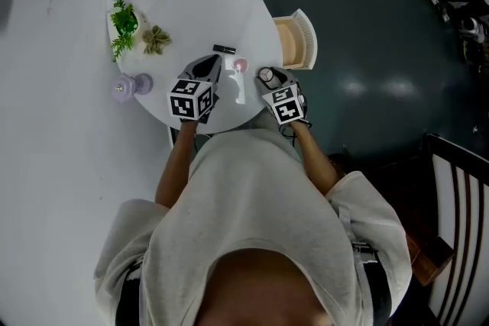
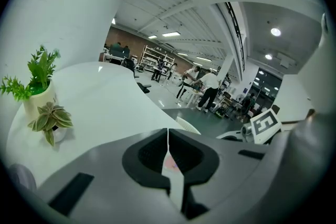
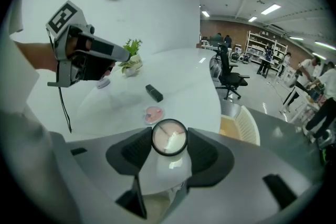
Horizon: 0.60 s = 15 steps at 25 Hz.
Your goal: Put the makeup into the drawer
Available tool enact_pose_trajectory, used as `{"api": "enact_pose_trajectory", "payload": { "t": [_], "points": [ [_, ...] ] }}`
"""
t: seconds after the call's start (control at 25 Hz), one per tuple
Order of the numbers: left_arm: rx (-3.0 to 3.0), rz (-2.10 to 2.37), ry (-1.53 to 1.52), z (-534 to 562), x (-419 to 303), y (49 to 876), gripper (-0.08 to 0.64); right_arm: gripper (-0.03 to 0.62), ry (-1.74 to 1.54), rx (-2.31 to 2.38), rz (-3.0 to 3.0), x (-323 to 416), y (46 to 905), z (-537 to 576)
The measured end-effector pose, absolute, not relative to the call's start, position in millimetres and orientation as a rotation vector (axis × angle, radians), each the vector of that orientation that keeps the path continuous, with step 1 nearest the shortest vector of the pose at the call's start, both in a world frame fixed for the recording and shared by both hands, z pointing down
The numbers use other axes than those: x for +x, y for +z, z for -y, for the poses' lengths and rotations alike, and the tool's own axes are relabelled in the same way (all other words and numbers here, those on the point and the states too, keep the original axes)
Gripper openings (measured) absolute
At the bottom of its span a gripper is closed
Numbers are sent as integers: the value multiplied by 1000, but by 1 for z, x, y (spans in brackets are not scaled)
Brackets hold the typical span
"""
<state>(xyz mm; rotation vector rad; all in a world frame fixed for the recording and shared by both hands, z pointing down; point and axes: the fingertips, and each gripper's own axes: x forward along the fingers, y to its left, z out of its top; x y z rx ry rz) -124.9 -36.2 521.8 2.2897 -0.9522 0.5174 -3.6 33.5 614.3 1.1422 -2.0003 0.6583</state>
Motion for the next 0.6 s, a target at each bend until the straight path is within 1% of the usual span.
{"api": "enact_pose_trajectory", "payload": {
  "t": [0.32, 0.6],
  "points": [
    [2272, 980, 538, 52, -93, 526, 14, 209, 633, 1321, 2017, 71, 581, -14],
    [2250, 1007, 575, 60, -74, 530, 14, 209, 645, 1387, 2028, 112, 578, 10]
  ]
}}
